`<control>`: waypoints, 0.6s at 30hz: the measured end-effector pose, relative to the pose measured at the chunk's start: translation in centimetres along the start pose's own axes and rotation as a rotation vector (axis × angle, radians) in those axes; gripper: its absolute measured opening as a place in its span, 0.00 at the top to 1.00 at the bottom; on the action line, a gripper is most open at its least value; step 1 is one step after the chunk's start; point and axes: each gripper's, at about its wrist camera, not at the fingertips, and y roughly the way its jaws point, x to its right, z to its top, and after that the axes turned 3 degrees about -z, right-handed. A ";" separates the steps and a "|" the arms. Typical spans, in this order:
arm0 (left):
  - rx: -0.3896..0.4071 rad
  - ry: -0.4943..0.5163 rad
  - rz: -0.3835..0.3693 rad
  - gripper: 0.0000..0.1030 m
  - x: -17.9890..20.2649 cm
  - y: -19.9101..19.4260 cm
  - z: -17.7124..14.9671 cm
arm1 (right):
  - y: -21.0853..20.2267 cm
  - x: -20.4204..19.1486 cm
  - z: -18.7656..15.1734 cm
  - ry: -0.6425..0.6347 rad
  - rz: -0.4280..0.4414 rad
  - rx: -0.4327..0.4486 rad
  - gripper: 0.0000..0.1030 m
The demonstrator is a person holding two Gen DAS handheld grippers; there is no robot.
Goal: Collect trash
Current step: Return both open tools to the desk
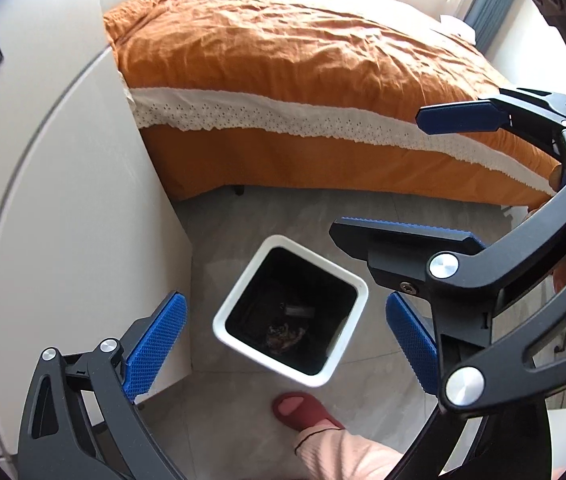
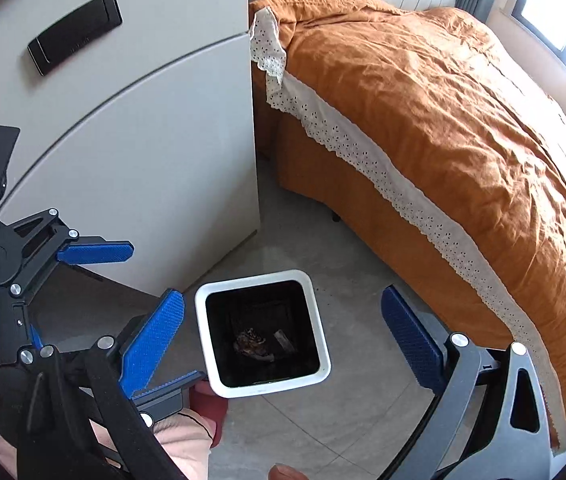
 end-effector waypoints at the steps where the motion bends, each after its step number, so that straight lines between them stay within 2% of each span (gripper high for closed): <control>1: 0.011 -0.004 0.009 0.05 0.0 -0.8 0.2 | -0.9 -0.1 0.4 -0.005 -0.001 0.009 0.05; 9: 0.166 -0.054 0.100 0.05 0.0 -11.5 1.9 | -9.4 -1.3 4.0 -0.044 0.002 0.154 0.04; 15: 0.261 -0.101 0.166 0.05 0.0 -18.1 1.4 | -14.8 -3.0 6.8 -0.096 0.016 0.264 0.04; 18: 0.303 -0.118 0.204 0.05 -0.2 -21.1 0.7 | -17.1 -4.3 7.8 -0.123 0.052 0.315 0.04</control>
